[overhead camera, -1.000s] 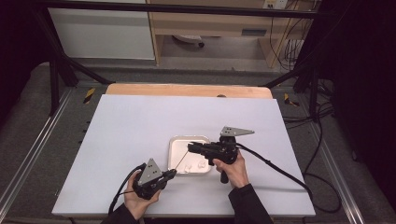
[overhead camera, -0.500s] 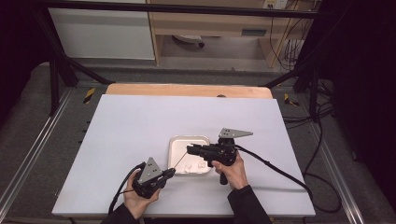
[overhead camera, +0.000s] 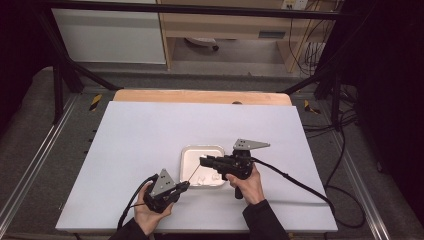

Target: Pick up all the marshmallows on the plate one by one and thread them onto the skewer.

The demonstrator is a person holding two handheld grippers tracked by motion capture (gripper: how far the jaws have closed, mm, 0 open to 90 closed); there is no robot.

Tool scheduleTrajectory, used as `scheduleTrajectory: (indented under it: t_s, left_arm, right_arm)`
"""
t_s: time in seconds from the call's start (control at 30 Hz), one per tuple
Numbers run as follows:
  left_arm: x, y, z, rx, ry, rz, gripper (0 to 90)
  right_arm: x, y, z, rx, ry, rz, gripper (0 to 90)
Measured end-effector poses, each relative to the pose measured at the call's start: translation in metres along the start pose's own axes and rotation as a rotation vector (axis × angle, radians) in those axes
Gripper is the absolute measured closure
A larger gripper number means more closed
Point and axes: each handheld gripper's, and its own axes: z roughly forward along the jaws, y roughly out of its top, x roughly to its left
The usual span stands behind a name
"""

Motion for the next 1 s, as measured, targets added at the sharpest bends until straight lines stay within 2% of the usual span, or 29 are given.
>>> scheduleTrajectory:
  t_s: [0.17,0.73,0.83,0.87,0.9,0.93,0.97,1.0]
  left_arm:
    - [0.0,0.001,-0.001,-0.001,0.011,0.009,89.2]
    - [-0.001,0.0,0.002,0.016,0.0,0.012,89.3]
    - [-0.001,0.001,0.001,0.006,-0.004,0.011,89.3]
    - [0.0,0.005,-0.002,-0.04,-0.029,-0.001,89.3]
    - [-0.003,0.013,-0.004,-0.049,-0.014,0.025,89.3]
    - [-0.006,0.018,-0.003,-0.031,0.046,0.066,89.3]
    - [-0.004,0.014,-0.001,-0.046,0.04,0.035,89.3]
    - [0.002,0.01,-0.001,-0.049,-0.005,-0.019,89.3]
  right_arm:
    - [-0.001,-0.001,-0.001,0.006,0.003,0.003,83.3]
    - [0.0,-0.007,0.003,0.021,0.009,0.005,83.6]
    - [-0.001,-0.008,0.004,0.031,0.013,0.01,83.7]
    - [-0.001,-0.009,0.005,0.042,0.017,0.012,83.5]
    - [-0.001,-0.013,0.012,0.128,0.049,0.018,83.0]
    - [0.002,-0.024,0.023,0.165,0.086,0.024,83.1]
    - [0.006,-0.03,0.029,0.134,0.062,-0.001,83.0]
    - [0.007,-0.031,0.031,0.124,0.048,-0.006,82.8]
